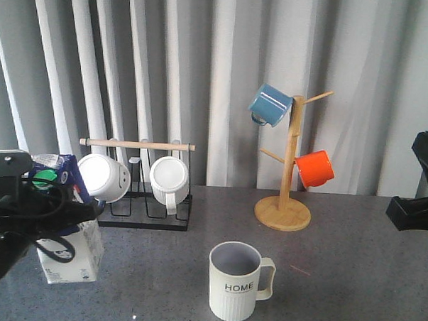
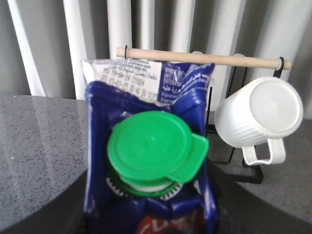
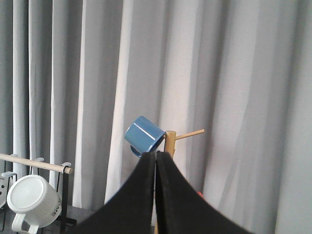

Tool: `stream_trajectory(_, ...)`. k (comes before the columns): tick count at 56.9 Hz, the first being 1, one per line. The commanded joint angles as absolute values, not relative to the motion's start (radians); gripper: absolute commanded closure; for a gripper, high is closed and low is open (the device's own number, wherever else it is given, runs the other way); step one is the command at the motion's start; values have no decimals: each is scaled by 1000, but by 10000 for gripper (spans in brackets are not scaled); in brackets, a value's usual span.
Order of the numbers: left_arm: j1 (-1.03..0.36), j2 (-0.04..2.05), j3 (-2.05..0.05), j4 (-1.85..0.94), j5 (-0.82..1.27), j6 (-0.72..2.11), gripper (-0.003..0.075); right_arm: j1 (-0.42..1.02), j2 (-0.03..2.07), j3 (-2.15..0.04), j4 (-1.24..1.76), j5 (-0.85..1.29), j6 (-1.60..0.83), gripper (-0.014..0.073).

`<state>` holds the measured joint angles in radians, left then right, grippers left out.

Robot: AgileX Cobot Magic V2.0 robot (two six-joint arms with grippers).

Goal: Place milk next to cup
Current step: 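Lift the milk carton and carry it toward the HOME mug, then lower the milk carton onto the table beside the mug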

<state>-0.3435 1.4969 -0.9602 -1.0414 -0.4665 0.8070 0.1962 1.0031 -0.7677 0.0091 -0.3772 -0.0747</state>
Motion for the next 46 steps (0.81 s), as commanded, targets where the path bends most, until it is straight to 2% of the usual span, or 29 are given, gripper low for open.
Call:
stream_trajectory(1,-454,1477,-1024,-1210,-634,948,726,193,989,-799,7,-448,-80,602)
stream_trajectory(11,-620,1548,-1099,-1160,-629,945,726,193,989,-799,7,-448,-80,602)
stream_trajectory(20,-704,1627,-1156,-1158,-629,946,726,193,989,-799,7,-448,-80,602)
stream_trajectory(46,-754,1711,-1171,-1202,-674,913,726,193,989,-799,7,-448,-80,602)
